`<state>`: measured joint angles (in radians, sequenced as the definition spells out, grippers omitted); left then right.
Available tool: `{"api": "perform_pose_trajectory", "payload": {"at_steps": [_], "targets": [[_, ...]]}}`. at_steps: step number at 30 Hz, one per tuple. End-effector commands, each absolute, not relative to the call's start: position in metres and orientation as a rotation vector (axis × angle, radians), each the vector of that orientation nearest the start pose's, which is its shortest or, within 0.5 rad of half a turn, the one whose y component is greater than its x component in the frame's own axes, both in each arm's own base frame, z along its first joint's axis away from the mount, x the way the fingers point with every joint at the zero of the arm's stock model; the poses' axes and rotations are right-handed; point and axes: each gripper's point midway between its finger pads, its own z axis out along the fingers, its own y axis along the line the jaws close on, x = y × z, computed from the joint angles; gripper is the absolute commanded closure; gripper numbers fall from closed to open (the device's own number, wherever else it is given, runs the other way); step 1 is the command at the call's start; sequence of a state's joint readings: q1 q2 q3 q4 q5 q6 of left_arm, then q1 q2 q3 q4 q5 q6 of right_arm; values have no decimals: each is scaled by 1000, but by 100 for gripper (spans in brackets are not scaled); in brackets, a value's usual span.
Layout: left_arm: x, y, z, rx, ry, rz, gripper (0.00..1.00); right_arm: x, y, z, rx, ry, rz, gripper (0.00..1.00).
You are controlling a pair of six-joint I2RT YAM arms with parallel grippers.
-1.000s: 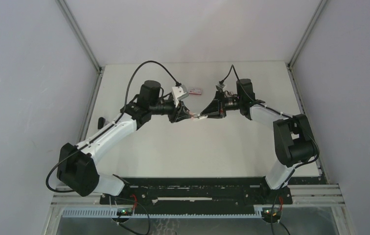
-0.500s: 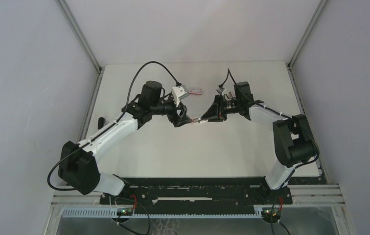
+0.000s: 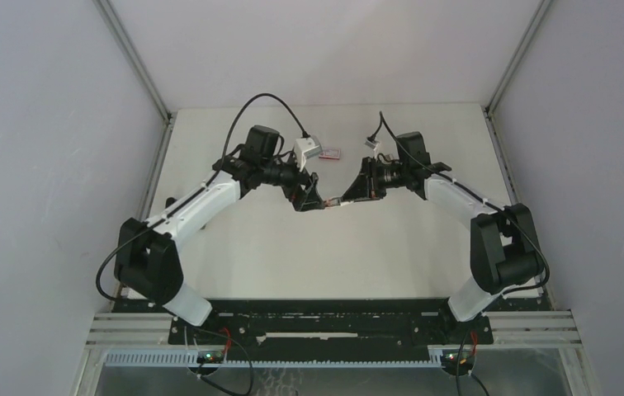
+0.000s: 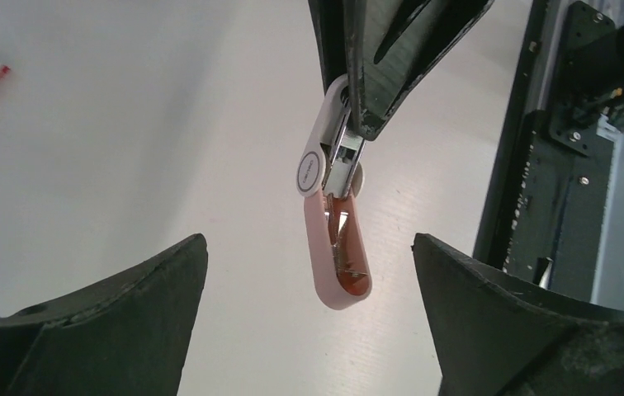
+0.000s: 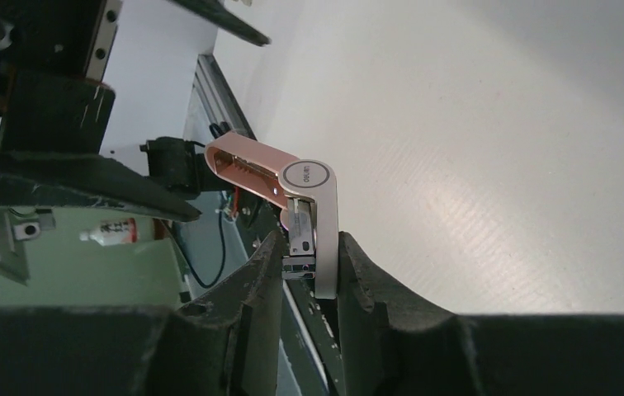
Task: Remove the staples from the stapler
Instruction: Unload the staple at the center of the board.
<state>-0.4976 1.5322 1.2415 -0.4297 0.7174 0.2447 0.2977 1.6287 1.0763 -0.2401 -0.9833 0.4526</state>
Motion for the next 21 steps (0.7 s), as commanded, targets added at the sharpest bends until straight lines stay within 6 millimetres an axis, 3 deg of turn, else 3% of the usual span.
{"api": "perform_pose_trajectory", "payload": {"at_steps": [1, 12, 21], "targets": [[288, -293, 207, 1209, 1908, -1076, 2, 295, 259, 190, -537, 2232, 1438, 91], [282, -300, 197, 1233, 1958, -1191, 12, 286, 266, 190, -671, 2194, 1338, 90], [272, -307, 191, 1260, 1955, -1299, 22, 275, 273, 195, -722, 2170, 1390, 90]]}}
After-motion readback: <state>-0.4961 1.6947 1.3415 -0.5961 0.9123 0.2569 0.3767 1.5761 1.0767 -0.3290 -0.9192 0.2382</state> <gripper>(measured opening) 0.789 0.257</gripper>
